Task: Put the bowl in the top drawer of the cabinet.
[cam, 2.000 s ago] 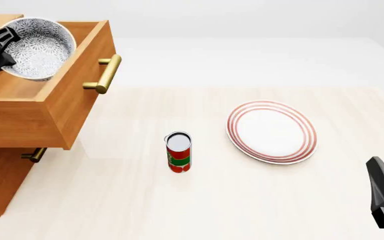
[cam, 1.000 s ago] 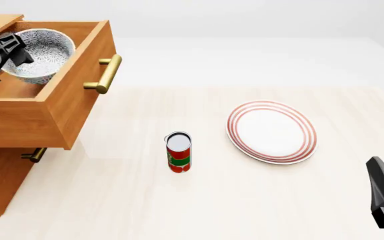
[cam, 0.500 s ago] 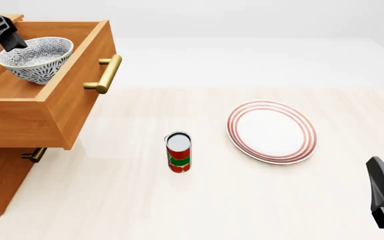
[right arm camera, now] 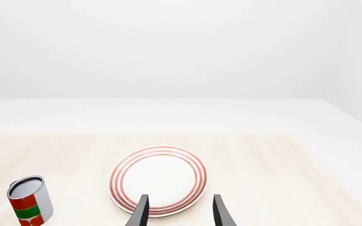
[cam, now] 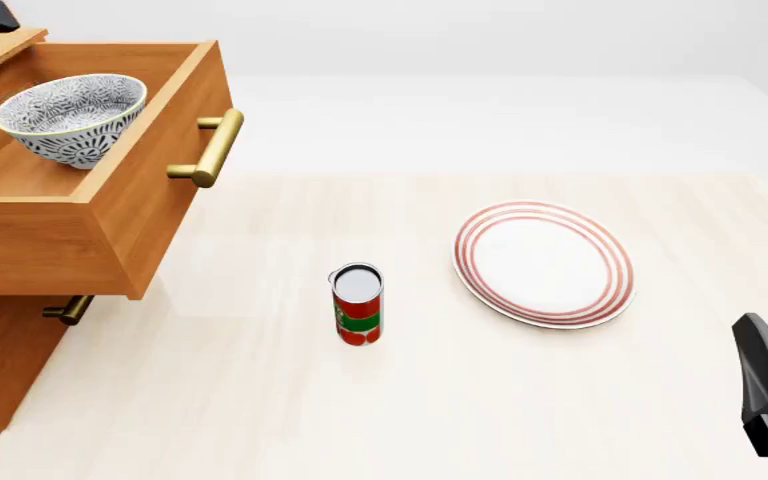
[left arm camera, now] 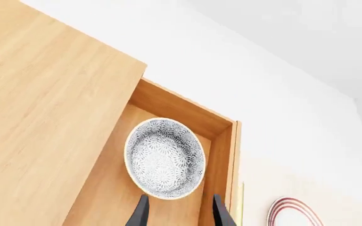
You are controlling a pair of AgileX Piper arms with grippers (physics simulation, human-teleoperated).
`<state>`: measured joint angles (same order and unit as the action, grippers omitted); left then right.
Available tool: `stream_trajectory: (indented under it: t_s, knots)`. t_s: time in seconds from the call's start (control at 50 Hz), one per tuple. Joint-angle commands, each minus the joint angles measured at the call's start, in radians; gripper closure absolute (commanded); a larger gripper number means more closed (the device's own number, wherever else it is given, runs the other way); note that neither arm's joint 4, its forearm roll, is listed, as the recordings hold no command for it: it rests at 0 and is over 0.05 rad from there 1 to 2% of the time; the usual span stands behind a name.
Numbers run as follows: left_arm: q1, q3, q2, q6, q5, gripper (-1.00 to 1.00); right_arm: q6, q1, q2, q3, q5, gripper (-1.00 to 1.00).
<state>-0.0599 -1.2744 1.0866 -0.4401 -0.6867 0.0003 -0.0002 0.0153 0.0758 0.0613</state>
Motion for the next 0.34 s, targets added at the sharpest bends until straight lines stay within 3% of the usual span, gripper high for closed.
stream_trajectory:
  t_s: [0.02, 0.1, 0.34]
  knots:
    - [0.080, 0.056, -0.129, -0.021, 0.011, -1.00, 0.000, 0.000, 0.003, 0.000, -0.003, -1.00]
    - [0.151, 0.129, -0.215, -0.040, 0.038, -1.00, 0.000, 0.000, 0.003, 0.000, -0.003, -1.00]
    - [0.257, 0.199, -0.347, -0.060, 0.079, -1.00, 0.000, 0.000, -0.003, 0.000, 0.003, -1.00]
